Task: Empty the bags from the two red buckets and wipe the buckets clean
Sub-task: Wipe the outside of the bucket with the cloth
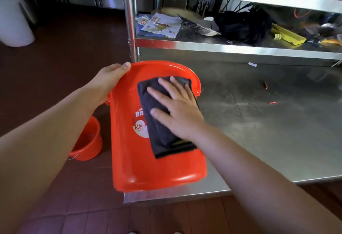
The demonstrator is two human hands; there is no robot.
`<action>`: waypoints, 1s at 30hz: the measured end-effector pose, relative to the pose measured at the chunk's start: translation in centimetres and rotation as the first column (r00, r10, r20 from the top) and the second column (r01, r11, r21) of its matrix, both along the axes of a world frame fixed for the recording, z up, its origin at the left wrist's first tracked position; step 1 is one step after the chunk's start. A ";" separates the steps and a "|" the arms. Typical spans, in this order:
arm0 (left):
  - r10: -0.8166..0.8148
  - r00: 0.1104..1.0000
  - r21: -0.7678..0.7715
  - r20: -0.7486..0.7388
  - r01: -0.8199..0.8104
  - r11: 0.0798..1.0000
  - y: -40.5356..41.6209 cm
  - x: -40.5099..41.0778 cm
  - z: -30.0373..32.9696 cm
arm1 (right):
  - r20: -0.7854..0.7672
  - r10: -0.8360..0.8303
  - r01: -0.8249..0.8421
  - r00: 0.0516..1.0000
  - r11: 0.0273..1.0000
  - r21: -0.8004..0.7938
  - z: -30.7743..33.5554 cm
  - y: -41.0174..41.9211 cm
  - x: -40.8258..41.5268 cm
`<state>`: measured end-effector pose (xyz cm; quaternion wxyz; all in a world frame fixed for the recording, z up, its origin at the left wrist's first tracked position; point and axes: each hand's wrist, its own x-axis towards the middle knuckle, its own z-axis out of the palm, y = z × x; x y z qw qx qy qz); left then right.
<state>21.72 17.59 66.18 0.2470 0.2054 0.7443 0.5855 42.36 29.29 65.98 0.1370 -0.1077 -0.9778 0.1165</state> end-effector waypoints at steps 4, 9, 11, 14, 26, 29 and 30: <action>0.042 0.999 0.022 -0.008 -0.042 0.999 0.6 0.8 -0.5 | 0.044 -0.078 0.083 0.996 0.991 -0.103 1.1 3.7 -3.0; 0.095 0.995 0.096 0.043 -0.098 0.990 0.4 2.4 -2.0 | 0.056 -0.088 0.087 0.995 0.996 0.021 0.8 2.1 -1.1; 0.088 0.995 0.119 0.039 -0.092 0.989 0.2 3.0 -2.4 | 0.059 -0.078 0.075 0.995 0.996 0.052 0.6 0.7 1.0; 0.070 0.997 0.118 0.023 -0.073 0.990 -0.3 3.2 -2.6 | 0.082 -0.037 0.033 0.996 0.998 0.058 0.1 -1.7 4.7; -0.142 0.880 -0.112 -0.454 0.102 0.988 3.1 3.5 1.8 | 0.068 -0.004 0.002 0.998 1.000 0.019 -2.5 -6.6 12.6; -0.247 0.878 -0.303 -0.410 0.125 0.945 4.9 3.9 2.0 | 0.061 -0.009 0.007 0.998 0.999 0.041 -2.5 -7.1 12.0; -0.240 0.890 -0.316 -0.389 0.116 0.942 5.1 3.8 2.1 | 0.059 -0.005 0.002 0.998 0.999 0.047 -2.4 -6.9 11.7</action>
